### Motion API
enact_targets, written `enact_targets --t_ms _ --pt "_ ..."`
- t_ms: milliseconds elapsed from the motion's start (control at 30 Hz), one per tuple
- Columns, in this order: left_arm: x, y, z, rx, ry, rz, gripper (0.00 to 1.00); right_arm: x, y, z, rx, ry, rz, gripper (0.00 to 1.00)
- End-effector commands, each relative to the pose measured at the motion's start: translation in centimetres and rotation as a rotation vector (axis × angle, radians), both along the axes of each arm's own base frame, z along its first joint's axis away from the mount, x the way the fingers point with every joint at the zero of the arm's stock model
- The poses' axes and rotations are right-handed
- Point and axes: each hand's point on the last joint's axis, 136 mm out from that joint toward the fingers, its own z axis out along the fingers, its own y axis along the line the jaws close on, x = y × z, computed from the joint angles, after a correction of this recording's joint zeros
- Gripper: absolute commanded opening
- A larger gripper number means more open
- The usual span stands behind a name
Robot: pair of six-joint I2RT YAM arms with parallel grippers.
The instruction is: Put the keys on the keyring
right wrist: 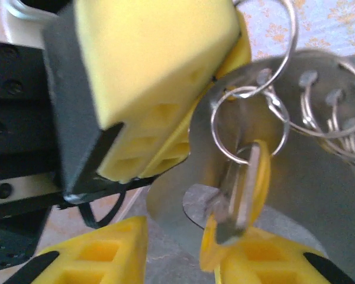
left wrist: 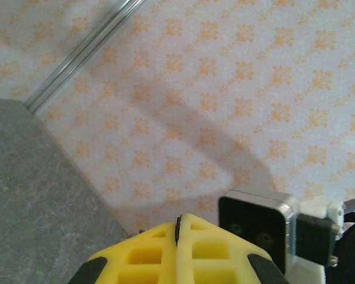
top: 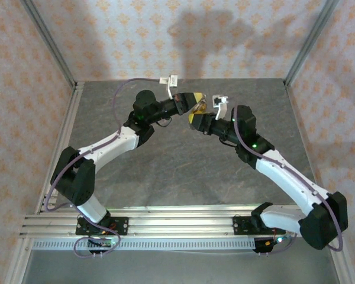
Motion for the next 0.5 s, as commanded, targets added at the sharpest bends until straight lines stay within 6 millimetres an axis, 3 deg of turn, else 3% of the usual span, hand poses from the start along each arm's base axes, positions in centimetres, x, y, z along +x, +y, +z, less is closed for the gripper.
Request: enact_targets --t_ms 0,133,233,467 --pt "-0.9 1.3 3.5 -0.069 -0.086 0.055 0.00 -1.5 -1.5 0.8 0.002 -0.023 -0.018 0.38" --pt "-0.7 2.2 3.5 -0.086 -0.082 0.109 0.00 -2.6 -4.1 1.6 0.020 -0.044 -0.088 0.40" --pt "-0.6 2.6 3.4 -0.105 -0.072 0.131 0.00 -2.8 -5.9 3.4 0.081 -0.074 -0.145 0.42" --pt "-0.8 3.4 3.5 -0.132 -0.073 0.159 0.00 -1.2 -6.7 7.4 0.193 -0.107 -0.208 0.43"
